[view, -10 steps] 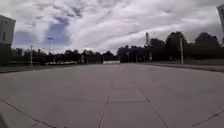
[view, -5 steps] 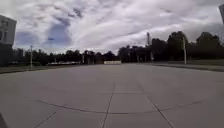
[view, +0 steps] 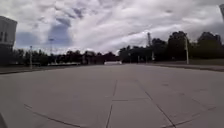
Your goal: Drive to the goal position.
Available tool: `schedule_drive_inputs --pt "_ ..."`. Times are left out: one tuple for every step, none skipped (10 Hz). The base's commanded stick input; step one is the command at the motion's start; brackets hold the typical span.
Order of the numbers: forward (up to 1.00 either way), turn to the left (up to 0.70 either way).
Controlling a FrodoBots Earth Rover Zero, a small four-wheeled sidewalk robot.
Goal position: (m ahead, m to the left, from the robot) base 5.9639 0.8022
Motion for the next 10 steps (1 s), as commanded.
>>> schedule_drive_inputs --pt "0.70 0.01" --pt "0.70 0.01" --pt "0.70 0.01" --pt "0.70 0.01" --pt "0.70 0.01" --pt "0.70 0.01" --pt "0.70 0.01" --pt "0.70 0.01" --pt "0.70 0.01" --pt "0.70 0.01"
